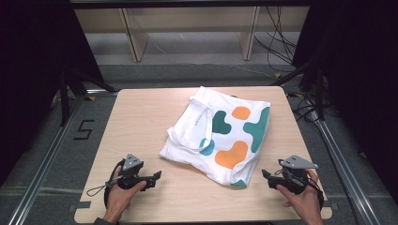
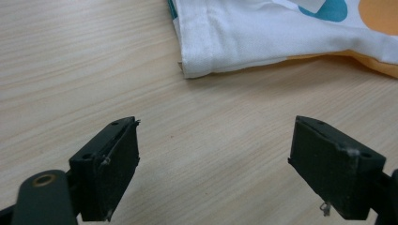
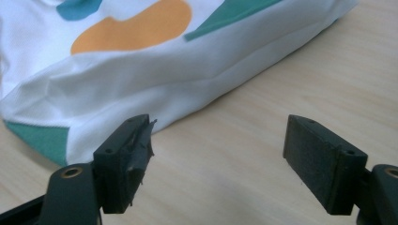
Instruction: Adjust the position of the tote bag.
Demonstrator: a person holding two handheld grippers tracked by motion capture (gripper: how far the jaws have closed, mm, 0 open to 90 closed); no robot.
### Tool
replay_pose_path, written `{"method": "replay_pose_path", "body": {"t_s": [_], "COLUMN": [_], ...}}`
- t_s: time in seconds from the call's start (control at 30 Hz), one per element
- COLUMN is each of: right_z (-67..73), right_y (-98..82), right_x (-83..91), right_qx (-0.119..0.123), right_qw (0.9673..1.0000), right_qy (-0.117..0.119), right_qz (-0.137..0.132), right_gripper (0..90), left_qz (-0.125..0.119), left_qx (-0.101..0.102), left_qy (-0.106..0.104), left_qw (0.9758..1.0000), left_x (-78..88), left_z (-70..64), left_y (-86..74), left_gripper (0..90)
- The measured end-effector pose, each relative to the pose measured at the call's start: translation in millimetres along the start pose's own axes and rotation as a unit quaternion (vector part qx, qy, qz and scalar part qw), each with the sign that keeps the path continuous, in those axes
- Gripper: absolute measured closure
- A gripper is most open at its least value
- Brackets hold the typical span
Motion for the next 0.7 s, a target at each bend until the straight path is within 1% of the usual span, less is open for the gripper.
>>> {"method": "replay_pose_path", "body": {"t_s": [0.03,0.07,0.1,0.13,0.17,0.2,0.23,0.27,0.3,0.33,0.37,0.4,0.43,0.47,0.5,0.53,0.57,0.6,0.63,0.67,0.7], "right_z": [0.0,2.0,0.2,-0.4,-0.4,-1.0,0.1,0.1,-1.4,-0.4,-0.4,0.2,0.2,-0.7,-0.4,0.5,0.5,1.0,1.2,0.2,1.8], "right_y": [0.0,-0.8,-2.3,-2.6,-2.6,-3.8,-3.8,-3.8,-4.0,-3.3,-3.3,-4.0,-4.0,-3.7,-3.5,-3.7,-3.8,-3.7,-3.4,-3.1,-2.7], "right_x": [0.0,-1.1,-4.3,-4.1,-4.1,-4.7,-4.1,-4.1,-5.2,-4.9,-4.9,-6.0,-6.0,-5.7,-5.7,-6.4,-6.2,-6.1,-6.7,-6.6,-6.5], "right_qx": [0.000,-0.002,0.017,0.019,0.019,0.021,0.011,0.011,0.021,0.013,0.013,0.016,0.016,0.021,0.022,0.019,0.019,0.016,0.014,0.019,0.007], "right_qw": [1.0000,1.0000,0.9998,0.9997,0.9997,0.9996,0.9997,0.9997,0.9996,0.9996,0.9996,0.9997,0.9997,0.9997,0.9996,0.9996,0.9996,0.9997,0.9998,0.9997,0.9998], "right_qy": [0.000,0.001,-0.004,-0.009,-0.009,-0.008,-0.007,-0.007,-0.008,0.005,0.005,0.001,0.001,-0.007,-0.004,0.002,0.002,0.003,0.004,-0.002,0.004], "right_qz": [0.000,0.010,0.013,0.015,0.015,0.017,0.021,0.021,0.016,0.023,0.023,0.018,0.018,0.013,0.015,0.021,0.021,0.020,0.017,0.014,0.019], "right_gripper": [24.5,24.6,23.7,23.5,23.5,23.5,23.5,23.5,23.6,23.6,23.6,23.6,23.6,23.6,23.6,23.6,23.6,23.6,23.7,23.7,23.7], "left_qz": [0.000,0.002,0.000,0.001,0.001,-0.001,-0.001,0.010,0.007,0.000,0.000,0.000,0.002,0.000,0.005,0.006,0.005,-0.013,-0.010,-0.016,-0.012], "left_qx": [0.000,-0.004,0.001,-0.003,-0.003,0.002,0.002,-0.008,-0.003,0.000,0.000,-0.006,-0.004,-0.003,-0.007,-0.007,-0.005,0.005,0.007,0.015,0.011], "left_qy": [0.000,-0.003,0.001,-0.001,-0.001,0.002,0.002,-0.001,-0.002,0.002,0.002,0.003,0.004,0.002,0.004,0.001,0.006,-0.001,0.000,-0.004,-0.006], "left_qw": [1.0000,1.0000,1.0000,1.0000,1.0000,1.0000,1.0000,0.9999,1.0000,1.0000,1.0000,1.0000,1.0000,1.0000,1.0000,1.0000,1.0000,0.9999,0.9999,0.9998,0.9998], "left_x": [0.0,-0.7,-1.4,-1.4,-1.4,-2.7,-2.7,-1.8,-2.5,-3.6,-3.6,-3.7,-4.0,-4.8,-4.5,-4.7,-5.2,-9.1,-9.4,-11.8,-12.6], "left_z": [0.0,0.5,-1.2,-0.9,-0.9,-1.7,-1.7,-0.6,-1.6,-1.9,-1.9,-1.4,-1.8,-2.0,-1.6,-1.2,-1.3,-2.5,-2.5,-2.8,-2.2], "left_y": [0.0,-0.5,-0.6,-0.4,-0.4,0.0,0.0,-0.2,0.0,0.5,0.5,0.8,1.1,1.2,2.1,3.0,4.0,5.9,7.3,8.9,11.1], "left_gripper": [15.4,15.4,15.4,15.5,15.6,15.7,15.7,15.7,15.8,15.9,15.9,15.9,15.9,15.9,15.9,16.0,16.0,16.6,17.1,17.2,17.9]}}
Point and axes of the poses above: each handheld gripper's, and its own axes: x roughly backward along the jaws, y roughly out of its top, z roughly to its left, the point moved 3 cm from there along -x, roughly forward along the jaws, and after that the axes turned 6 degrees about x, right-handed, at the moved point
